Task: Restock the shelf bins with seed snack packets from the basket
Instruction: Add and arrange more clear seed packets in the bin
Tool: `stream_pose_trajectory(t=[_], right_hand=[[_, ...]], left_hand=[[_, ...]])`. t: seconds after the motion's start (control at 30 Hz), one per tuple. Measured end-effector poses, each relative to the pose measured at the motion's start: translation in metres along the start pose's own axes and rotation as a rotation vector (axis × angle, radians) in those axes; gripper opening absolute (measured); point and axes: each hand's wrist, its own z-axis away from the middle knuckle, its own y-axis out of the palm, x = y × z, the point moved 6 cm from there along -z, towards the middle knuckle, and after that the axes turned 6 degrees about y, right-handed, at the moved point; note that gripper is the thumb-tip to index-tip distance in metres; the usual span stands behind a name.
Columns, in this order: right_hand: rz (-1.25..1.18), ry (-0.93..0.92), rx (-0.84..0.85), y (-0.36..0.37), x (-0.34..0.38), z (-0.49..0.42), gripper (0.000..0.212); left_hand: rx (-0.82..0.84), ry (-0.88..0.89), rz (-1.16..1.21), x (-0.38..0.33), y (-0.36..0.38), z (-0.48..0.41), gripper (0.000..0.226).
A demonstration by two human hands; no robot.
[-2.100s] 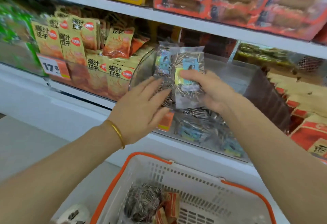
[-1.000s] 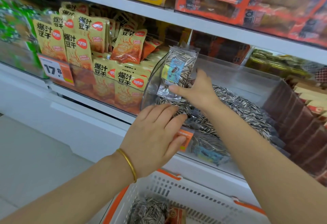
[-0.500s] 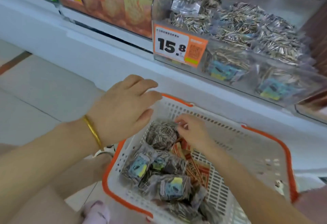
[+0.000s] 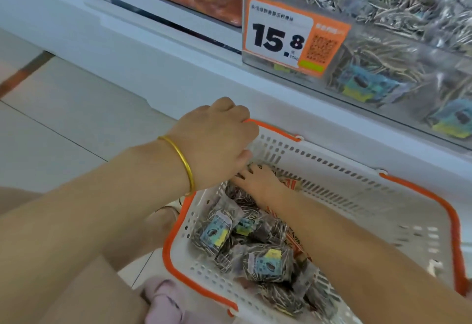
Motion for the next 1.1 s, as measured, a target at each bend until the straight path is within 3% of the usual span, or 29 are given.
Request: stream_pose_trajectory(t=[0.13,0.27,0.5,0.57,0.63,0.73,0.8,0.87,0.93,1.0,1.1], right_hand=[[0.068,0.044,-0.006,0.001,0.001,-0.002,0.08],[-0.01,0.038,-0.022,0.005,-0.001,0.0,0.086],[-0.247,0.243,-0.141,0.007,-0.032,0.041,0.1],[-0.453,0.297,-0.163,-0.001,-0.05,0.066,0.103],[-0.835,0.334,-0.159,-0.014,-0.067,0.098,0.101],[-1.501,0.32,-0.09,-0.04,-0.076,0.153,0.072],[-1.865,0.205,-0.001,-0.055,-0.071,0.184,0.056],[-2.135,0.047,0.113,-0.062,-0.064,0.204,0.06],[-2.332,-0.149,0.23,-0.066,-0.055,0.215,0.071],[-2.336,-0.338,0.3,-0.07,-0.046,0.219,0.071],[-2.355,-0.357,0.289,-0.064,-0.046,0.22,0.073]], left_hand=[[0.066,-0.012,-0.031,0.002,0.001,-0.004,0.074],[0.156,-0.03,-0.052,0.003,0.006,-0.009,0.044],[0.146,-0.031,-0.044,0.003,0.011,-0.01,0.041],[0.159,-0.029,-0.04,0.002,0.013,-0.008,0.041],[0.187,-0.028,-0.016,0.0,0.016,-0.008,0.041],[0.222,-0.044,0.11,-0.007,0.018,-0.011,0.058],[0.249,-0.075,0.378,-0.016,0.017,-0.016,0.076],[0.239,-0.097,0.744,-0.029,0.014,-0.023,0.083],[0.124,-0.096,1.009,-0.038,0.006,-0.032,0.07],[-0.03,-0.126,1.204,-0.037,-0.002,-0.04,0.039],[-0.096,-0.194,1.292,-0.035,-0.008,-0.045,0.015]])
